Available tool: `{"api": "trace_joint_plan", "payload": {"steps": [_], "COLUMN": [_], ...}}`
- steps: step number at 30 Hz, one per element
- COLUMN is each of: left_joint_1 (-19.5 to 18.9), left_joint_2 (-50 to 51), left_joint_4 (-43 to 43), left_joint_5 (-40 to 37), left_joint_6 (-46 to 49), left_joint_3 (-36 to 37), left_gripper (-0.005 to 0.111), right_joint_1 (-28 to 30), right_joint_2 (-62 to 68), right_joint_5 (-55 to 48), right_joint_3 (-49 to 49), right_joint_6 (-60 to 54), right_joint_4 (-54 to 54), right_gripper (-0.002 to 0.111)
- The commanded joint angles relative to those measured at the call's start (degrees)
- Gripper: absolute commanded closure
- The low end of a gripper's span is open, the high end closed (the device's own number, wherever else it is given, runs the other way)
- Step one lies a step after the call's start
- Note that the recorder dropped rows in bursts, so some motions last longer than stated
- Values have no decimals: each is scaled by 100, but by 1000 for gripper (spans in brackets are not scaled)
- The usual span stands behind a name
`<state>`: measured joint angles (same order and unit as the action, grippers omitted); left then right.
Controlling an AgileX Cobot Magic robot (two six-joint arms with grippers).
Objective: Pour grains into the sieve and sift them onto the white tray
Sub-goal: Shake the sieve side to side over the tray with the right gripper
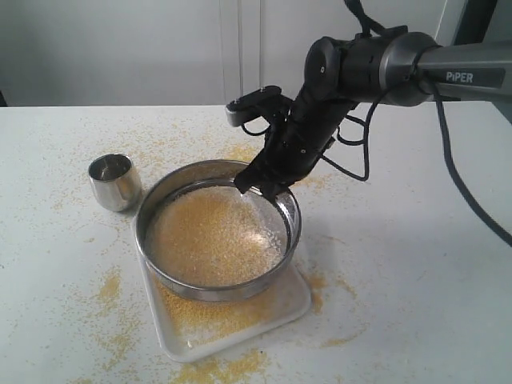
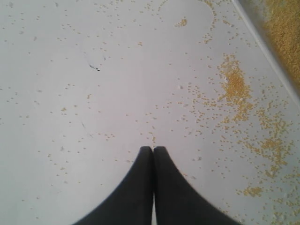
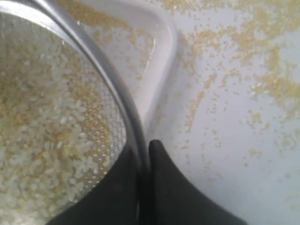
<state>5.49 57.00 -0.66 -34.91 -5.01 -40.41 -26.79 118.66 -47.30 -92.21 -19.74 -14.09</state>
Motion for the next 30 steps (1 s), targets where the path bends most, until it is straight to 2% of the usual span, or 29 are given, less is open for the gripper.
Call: {"api": "trace_joint_plan", "payload": {"steps": [1,3,4,6,7,10,11,14,15,16,17,18,19,20,21,23,24,26,27,30], "left_joint_1": [-20,-20,-20,-20,-20,-20,-20,-20,-20,-20,-20,-20,-20,-20,-20,-20,-20,-20,-20,-20], "left_joint_2": [-53,-53,-53,-53,-53,-53,-53,-53,-53,-53,-53,-53,-53,-53,-53,-53,-53,-53,-53,-53], "left_joint_4": [33,33,33,33,33,33,33,33,33,33,33,33,33,33,33,33,33,33,33,33], "left_joint_5": [-32,-32,-32,-32,-32,-32,-32,-32,-32,-32,-32,-32,-32,-32,-32,-32,-32,-32,-32,-32], "left_joint_6": [-16,-16,-16,-16,-16,-16,-16,-16,-16,-16,-16,-16,-16,-16,-16,-16,-16,-16,-16,-16], "left_joint_3": [30,30,30,30,30,30,30,30,30,30,30,30,30,30,30,30,30,30,30,30], "left_gripper": [106,106,106,106,106,106,106,106,106,106,106,106,106,106,106,106,106,106,106,106], "right_joint_1": [40,14,32,65,65,7,7,35,35,35,35,74,118,118,94,50,62,151,151,117], "right_joint_2": [-44,-69,-69,-55,-46,-46,-56,-28,-28,-43,-67,-81,-81,-81,-81,-120,-143,-180,-180,-263], "right_joint_5": [35,-242,-257,-45,-81,-248,-222,-67,-173,-357,-427,-361,-167,-47,-124,-495,-529,-23,118,-152], "right_joint_3": [-34,-45,-34,-34,-34,-45,-45,-33,-45,-67,-55,-23,15,52,51,15,33,108,142,135], "right_joint_6": [838,-626,-263,1153,1428,-317,-358,896,584,-300,-483,-94,874,1204,1011,-720,-735,856,1245,-441], "right_joint_4": [-204,142,253,122,-86,-250,-195,-423,-476,-371,-233,-183,-302,-525,-663,-518,-363,-356,-502,-313], "right_gripper": [108,108,108,108,108,108,108,108,108,108,108,108,108,108,108,108,108,108,108,108]}}
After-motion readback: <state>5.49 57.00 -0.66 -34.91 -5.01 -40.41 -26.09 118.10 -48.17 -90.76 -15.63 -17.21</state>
